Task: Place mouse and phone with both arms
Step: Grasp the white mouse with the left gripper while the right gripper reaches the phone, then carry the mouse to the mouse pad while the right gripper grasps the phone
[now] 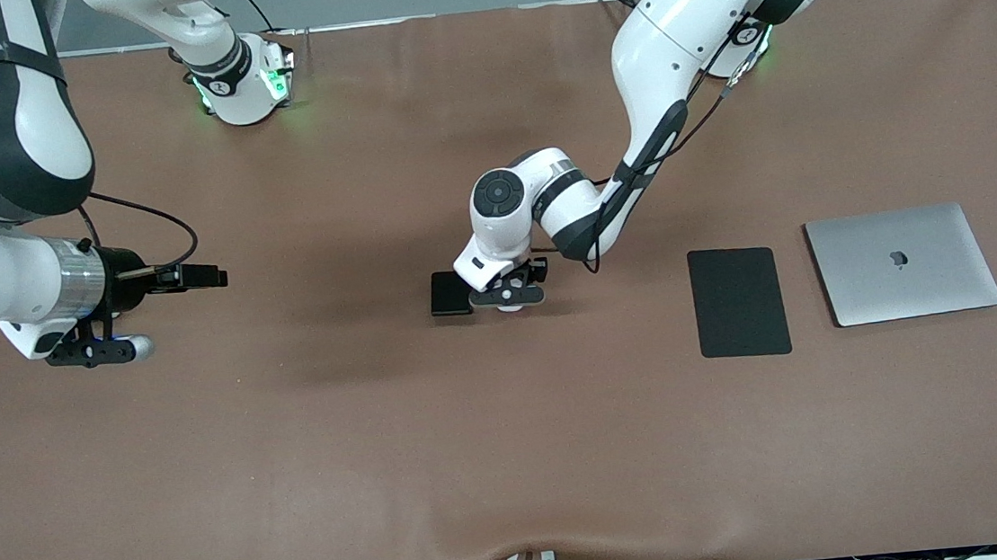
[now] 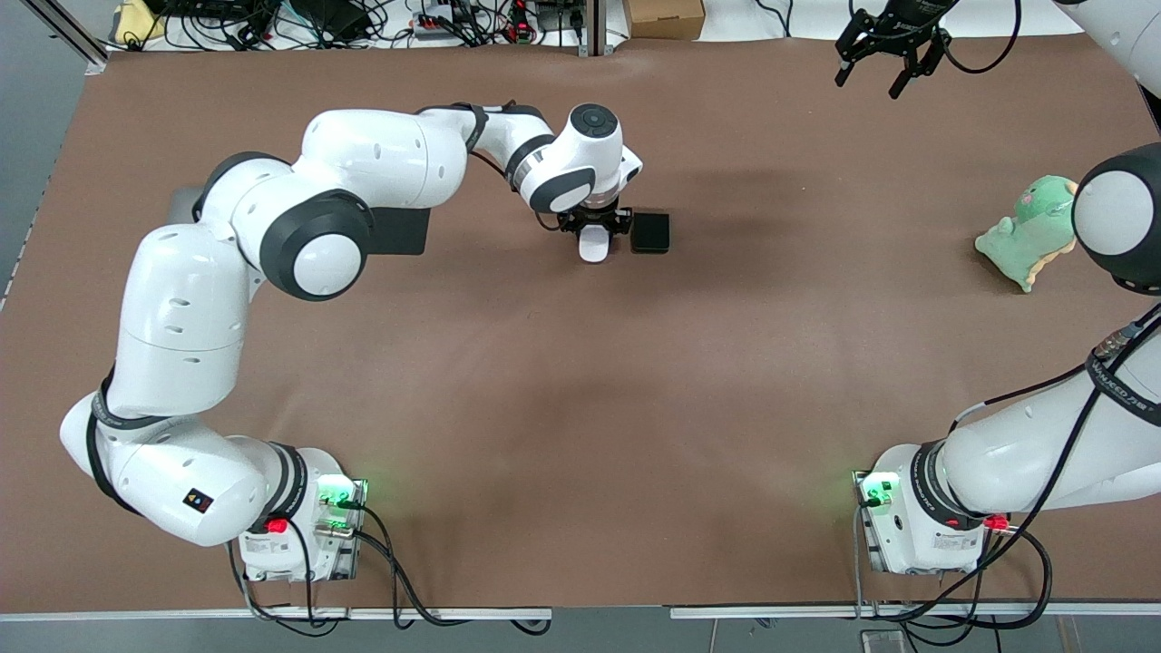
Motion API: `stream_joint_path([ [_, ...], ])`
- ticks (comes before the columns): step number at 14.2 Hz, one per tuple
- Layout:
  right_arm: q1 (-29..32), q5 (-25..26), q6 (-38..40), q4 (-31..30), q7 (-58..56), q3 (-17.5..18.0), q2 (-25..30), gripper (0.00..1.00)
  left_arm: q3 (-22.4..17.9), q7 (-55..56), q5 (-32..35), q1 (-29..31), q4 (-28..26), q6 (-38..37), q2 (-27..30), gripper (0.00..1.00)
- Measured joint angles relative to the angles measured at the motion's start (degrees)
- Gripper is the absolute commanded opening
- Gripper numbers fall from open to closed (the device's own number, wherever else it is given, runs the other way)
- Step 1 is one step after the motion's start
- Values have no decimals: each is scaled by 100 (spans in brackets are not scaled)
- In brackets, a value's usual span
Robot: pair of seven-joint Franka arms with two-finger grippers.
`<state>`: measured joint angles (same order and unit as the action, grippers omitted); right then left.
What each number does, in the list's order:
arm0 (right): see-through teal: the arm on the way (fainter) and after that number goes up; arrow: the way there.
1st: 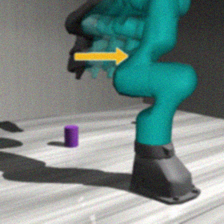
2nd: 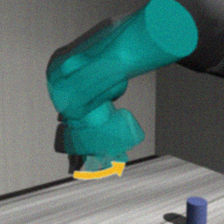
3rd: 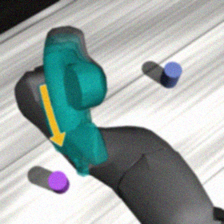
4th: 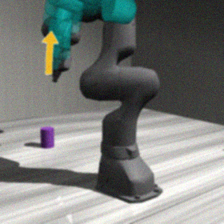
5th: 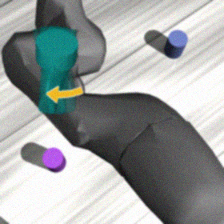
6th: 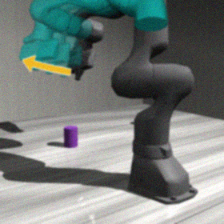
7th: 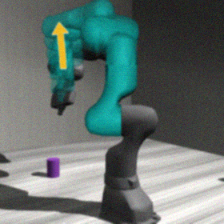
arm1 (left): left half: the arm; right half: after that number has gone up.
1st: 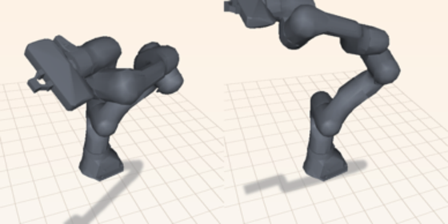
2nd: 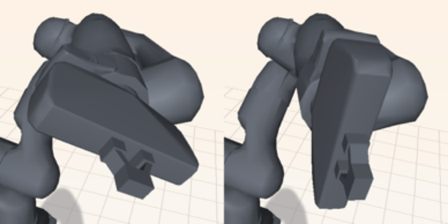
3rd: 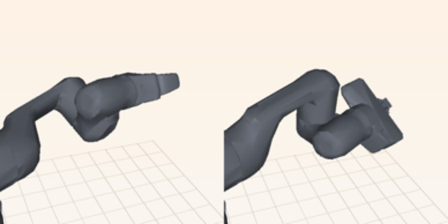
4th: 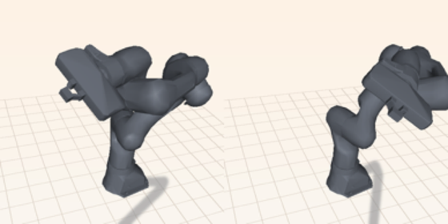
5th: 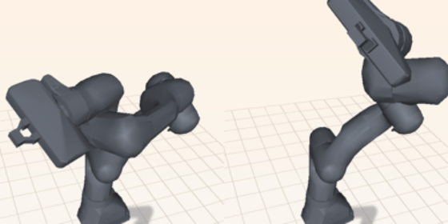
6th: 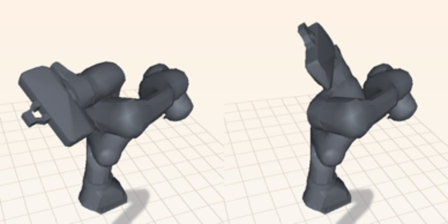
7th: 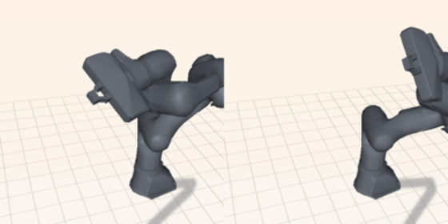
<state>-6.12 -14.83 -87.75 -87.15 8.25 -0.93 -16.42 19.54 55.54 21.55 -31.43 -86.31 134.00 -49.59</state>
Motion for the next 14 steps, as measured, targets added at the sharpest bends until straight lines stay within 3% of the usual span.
stream_joint_path([
  [3, -229, -11, -198, 0, 360, 10, -75, 100, -17, 30, 0, 56, 88, -132, 161, 0],
  [8, -658, -12, -437, -1, 672, 28, -239, 100, -9, 121, -64, 319, 116, -674, 888, 0],
  [14, -1251, -14, -914, -9, 1173, 36, -613, 100, -11, 124, -333, 988, 112, -1661, 1650, 0],
])
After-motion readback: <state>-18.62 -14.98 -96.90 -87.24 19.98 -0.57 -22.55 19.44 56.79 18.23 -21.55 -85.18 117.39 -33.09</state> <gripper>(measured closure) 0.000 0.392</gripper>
